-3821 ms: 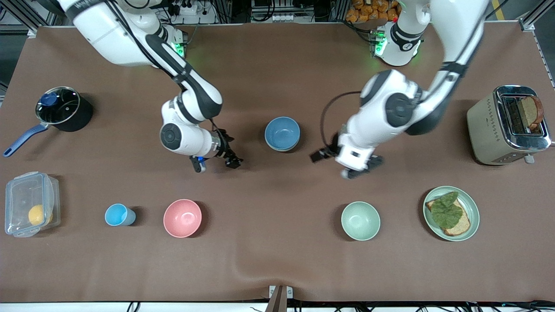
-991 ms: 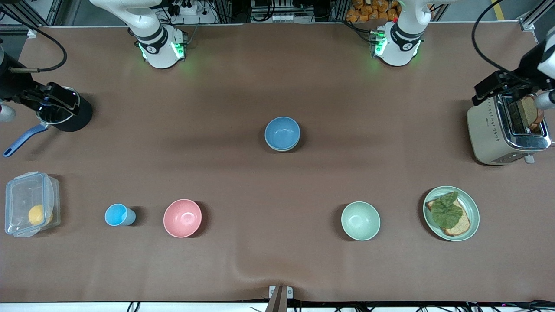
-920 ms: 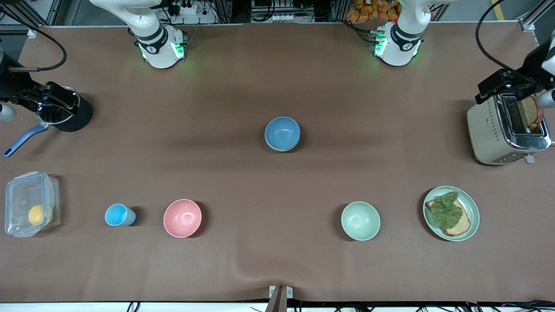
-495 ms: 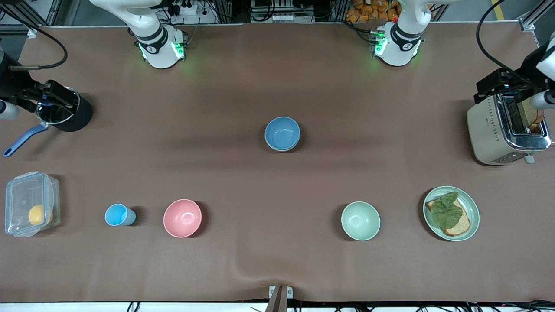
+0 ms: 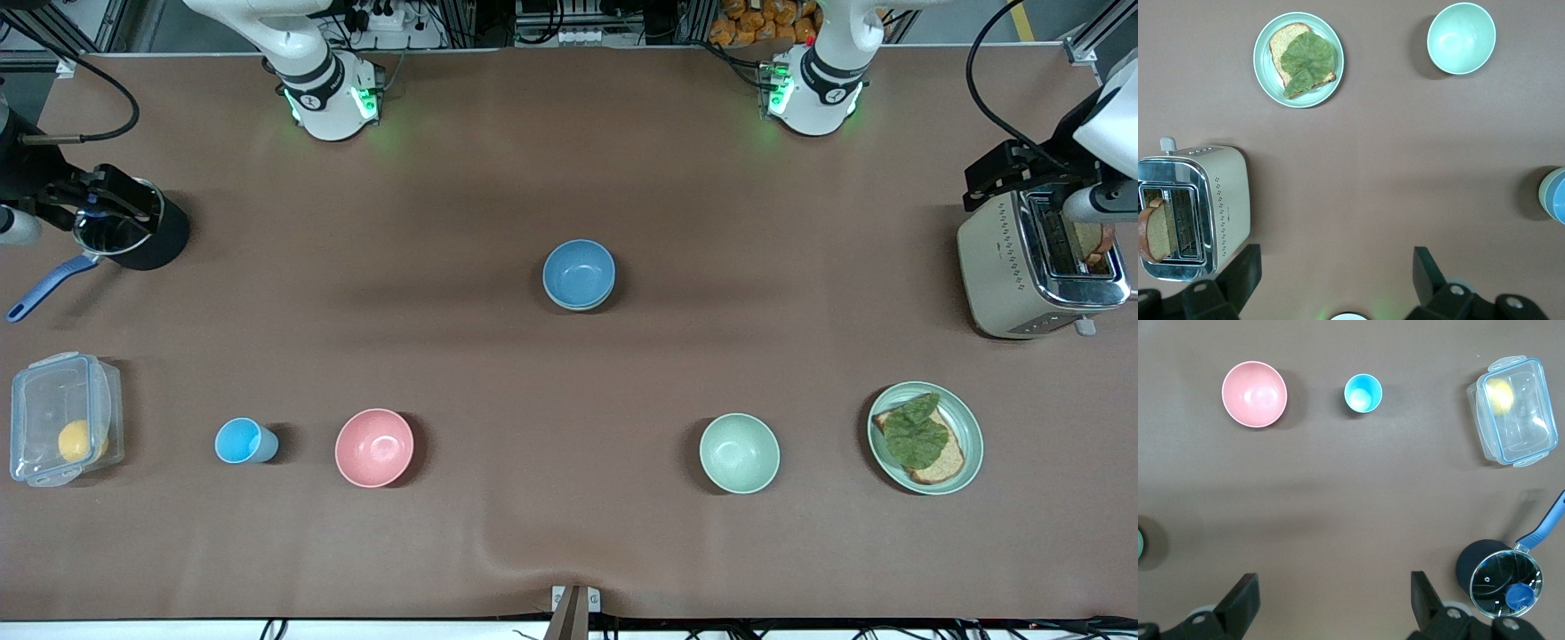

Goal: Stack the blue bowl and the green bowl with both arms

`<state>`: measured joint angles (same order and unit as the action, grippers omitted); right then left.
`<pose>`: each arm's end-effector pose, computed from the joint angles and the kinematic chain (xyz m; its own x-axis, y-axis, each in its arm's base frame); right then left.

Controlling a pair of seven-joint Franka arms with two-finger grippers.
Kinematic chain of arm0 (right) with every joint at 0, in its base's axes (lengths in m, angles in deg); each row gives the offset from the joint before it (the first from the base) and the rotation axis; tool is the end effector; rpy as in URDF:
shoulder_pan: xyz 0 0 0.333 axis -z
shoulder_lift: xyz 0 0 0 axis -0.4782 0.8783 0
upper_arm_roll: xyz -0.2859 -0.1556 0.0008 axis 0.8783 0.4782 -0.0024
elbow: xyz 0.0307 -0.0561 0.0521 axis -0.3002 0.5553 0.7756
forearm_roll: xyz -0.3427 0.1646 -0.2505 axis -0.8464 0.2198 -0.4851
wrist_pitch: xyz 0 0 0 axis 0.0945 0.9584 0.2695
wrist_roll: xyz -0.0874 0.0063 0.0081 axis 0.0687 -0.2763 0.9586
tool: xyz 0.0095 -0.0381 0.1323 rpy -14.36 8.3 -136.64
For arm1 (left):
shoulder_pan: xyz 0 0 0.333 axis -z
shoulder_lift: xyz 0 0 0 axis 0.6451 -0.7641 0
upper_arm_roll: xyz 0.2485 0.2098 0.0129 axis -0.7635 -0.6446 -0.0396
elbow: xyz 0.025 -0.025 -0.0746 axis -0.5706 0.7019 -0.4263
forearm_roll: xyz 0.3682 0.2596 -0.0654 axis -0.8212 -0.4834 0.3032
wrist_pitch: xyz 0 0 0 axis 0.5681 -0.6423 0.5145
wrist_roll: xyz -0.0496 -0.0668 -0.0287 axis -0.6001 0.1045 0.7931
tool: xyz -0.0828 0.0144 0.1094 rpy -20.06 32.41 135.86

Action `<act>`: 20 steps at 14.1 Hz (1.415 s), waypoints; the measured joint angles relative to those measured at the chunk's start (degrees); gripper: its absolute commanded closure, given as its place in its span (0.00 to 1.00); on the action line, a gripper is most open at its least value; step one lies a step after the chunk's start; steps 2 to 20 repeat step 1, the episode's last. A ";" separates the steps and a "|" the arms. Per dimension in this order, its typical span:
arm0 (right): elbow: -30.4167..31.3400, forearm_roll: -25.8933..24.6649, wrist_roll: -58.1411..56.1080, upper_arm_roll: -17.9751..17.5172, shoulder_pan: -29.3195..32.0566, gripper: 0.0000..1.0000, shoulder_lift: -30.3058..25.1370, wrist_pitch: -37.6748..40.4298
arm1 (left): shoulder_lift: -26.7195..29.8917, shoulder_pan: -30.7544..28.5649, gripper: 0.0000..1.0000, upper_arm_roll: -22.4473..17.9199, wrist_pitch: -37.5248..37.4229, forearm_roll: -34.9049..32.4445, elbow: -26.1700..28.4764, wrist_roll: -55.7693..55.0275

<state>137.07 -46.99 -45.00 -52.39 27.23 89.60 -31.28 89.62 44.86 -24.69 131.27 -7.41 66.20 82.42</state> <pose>0.6082 0.0244 0.6303 0.9995 -0.0280 -0.0110 -0.0275 -0.9987 0.0438 0.5942 -0.0514 0.6305 0.9990 -0.0266 -0.0346 -0.0275 -0.9993 -0.0251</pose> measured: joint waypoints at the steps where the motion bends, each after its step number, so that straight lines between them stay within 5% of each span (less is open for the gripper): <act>1: 0.01 0.00 0.00 0.00 0.00 0.00 0.00 0.00 | 0.00 0.00 0.00 0.00 0.00 0.00 0.00 0.00; 20: 0.01 0.00 0.00 0.00 0.00 0.00 0.00 0.00 | 0.00 0.00 0.00 0.00 0.00 0.00 0.00 0.00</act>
